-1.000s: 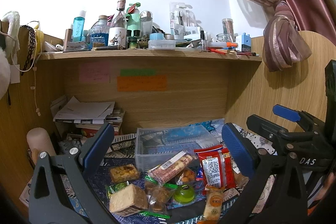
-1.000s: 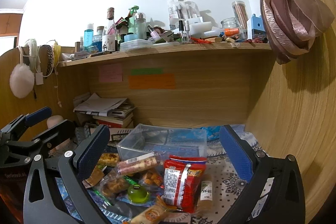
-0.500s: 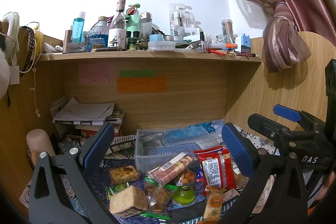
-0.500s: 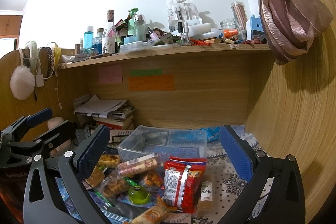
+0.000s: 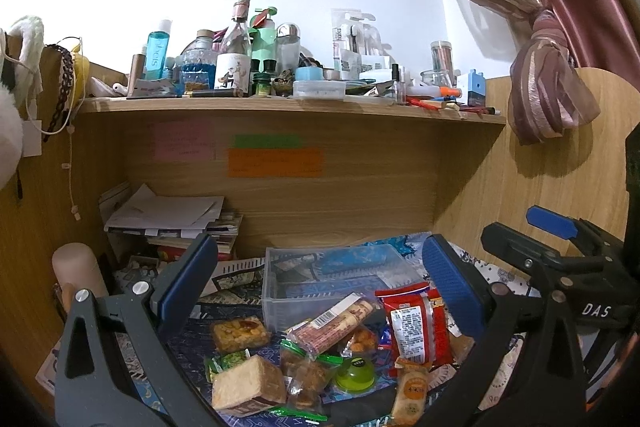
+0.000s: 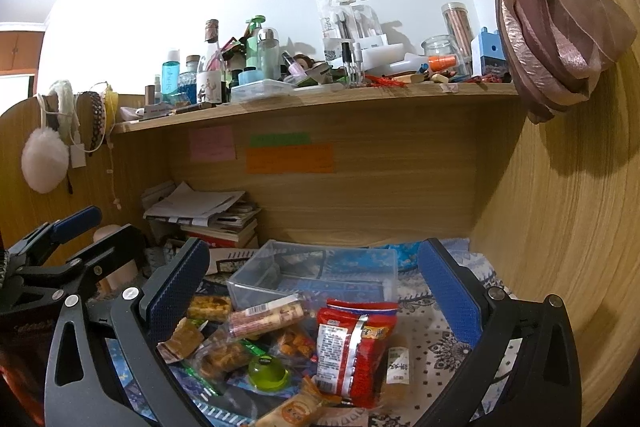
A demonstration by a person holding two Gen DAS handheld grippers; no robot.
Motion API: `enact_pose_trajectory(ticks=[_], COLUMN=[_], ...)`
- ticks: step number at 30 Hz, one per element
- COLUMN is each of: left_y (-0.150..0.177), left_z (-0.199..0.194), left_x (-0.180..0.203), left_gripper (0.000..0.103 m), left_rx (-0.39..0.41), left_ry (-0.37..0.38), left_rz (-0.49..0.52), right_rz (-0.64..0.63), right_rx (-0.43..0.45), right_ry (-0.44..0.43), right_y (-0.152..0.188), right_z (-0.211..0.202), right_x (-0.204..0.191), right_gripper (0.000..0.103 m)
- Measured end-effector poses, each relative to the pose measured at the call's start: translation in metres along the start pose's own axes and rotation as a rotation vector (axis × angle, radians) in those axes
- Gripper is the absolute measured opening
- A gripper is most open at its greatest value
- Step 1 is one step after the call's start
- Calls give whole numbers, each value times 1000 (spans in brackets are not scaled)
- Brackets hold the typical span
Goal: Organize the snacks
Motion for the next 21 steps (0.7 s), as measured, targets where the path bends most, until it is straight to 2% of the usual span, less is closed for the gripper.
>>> enact_pose_trajectory(ticks=[11, 21], left_y=[0, 5], left_z=[-1, 2], left_x=[-2, -4], left_gripper=[103, 103], left_rx=[10, -14], left_ry=[-6, 8], left_rz=[-5, -4], right_rz=[-2, -7], right_rx=[5, 7], right_ry=[-5, -15], right_y=[-1, 2], right_z=[-1, -1], right_x=[-4, -7], right_gripper=[103, 103])
Point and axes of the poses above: each gripper's, at about its wrist camera, not at the fingertips, and z roughly the way its jaws point, x to its right, y to its underside, the point moved 5 cm from there along z, roughly the way its jaws point, and after that the axes turned 14 degrees about -z, right-handed, at the moved point
